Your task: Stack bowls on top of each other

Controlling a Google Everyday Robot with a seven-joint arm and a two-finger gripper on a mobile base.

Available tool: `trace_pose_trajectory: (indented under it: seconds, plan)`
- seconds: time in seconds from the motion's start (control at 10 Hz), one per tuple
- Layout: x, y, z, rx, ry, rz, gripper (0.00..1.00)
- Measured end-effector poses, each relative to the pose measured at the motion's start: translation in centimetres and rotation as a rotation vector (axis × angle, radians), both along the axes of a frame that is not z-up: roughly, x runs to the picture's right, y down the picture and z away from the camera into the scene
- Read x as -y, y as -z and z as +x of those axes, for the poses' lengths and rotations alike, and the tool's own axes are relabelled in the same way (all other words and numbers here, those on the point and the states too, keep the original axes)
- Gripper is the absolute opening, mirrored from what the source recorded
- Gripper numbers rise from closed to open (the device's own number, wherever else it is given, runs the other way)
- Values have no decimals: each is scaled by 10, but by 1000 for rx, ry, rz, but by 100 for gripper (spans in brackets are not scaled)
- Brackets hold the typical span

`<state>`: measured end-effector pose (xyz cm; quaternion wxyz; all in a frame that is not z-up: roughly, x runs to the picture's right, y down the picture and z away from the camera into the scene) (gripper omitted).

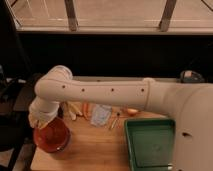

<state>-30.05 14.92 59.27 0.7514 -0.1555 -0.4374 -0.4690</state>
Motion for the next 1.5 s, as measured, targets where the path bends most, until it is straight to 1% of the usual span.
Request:
trace_pose_trajectory:
  seconds: [0.1,0.2,0.3,0.4,0.5,0.7,0.9,1.0,1.1,1.3,1.5]
  plan:
    - [-7,-2,-28,23,34,-13,0]
    - [-15,-7,-46,36,63,-25,1]
    - [-24,-17,-59,42,94,-34,6]
    - [-31,-25,-65,42,114,-41,14]
    - [-36,-34,-70,36,133,-49,26]
    - [-38,-47,-63,15,140,-59,43]
    - [-32,-59,-45,-20,129,-59,65]
    - [-28,-65,-33,-42,119,-59,70]
    - [-23,-72,-19,-66,108,-56,71]
    - [-21,-83,-5,-107,98,-53,71]
    - [-20,-96,10,-140,86,-67,71]
